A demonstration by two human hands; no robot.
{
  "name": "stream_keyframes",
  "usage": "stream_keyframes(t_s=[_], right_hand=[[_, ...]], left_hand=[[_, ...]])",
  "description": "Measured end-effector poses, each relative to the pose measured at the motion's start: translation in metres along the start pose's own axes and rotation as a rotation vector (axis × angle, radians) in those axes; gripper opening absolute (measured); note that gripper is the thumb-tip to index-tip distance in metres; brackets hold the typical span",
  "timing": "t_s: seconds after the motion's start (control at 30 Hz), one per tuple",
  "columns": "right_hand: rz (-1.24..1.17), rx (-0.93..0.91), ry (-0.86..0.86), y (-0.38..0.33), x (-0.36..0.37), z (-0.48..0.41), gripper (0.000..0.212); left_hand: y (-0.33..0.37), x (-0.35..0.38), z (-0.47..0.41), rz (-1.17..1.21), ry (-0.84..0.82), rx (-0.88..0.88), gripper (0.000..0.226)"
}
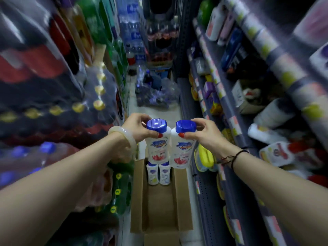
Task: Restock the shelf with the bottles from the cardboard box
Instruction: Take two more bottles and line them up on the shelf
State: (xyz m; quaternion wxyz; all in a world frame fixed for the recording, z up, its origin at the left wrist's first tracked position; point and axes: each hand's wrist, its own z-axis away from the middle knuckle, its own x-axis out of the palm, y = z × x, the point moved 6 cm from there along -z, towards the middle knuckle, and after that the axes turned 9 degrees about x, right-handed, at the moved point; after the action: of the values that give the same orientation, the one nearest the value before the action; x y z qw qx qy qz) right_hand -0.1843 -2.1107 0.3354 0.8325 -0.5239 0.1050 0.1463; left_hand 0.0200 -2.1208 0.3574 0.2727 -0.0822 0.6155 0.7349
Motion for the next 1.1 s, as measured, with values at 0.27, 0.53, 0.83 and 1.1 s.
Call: stream_keyframes(t_s=[0.27,0.53,0.83,1.1], right_hand=[[-0.033,-0.172,0.046,-0.138,-0.061,0.068,0.035],[-0.097,-0.325,0.089,-0.266,-0.106,0.143,0.035],[-0.104,-0.427,0.191,-0.363,-0.147,0.232,0.023],[-0.137,-0.468,0.373,-0.416,-0.190,0.338,0.021]], left_hand=[[0.149,-0.073,0.028,-0.030,0.061,0.181,0.027],[0.278,-0.141,0.067,-0.052,0.103,0.326,0.025],[0.396,-0.191,0.116,-0.200,0.040,0.544,0.018],[0.495,-0.203,0.166,-0.171,-0.066,0.758,0.018]])
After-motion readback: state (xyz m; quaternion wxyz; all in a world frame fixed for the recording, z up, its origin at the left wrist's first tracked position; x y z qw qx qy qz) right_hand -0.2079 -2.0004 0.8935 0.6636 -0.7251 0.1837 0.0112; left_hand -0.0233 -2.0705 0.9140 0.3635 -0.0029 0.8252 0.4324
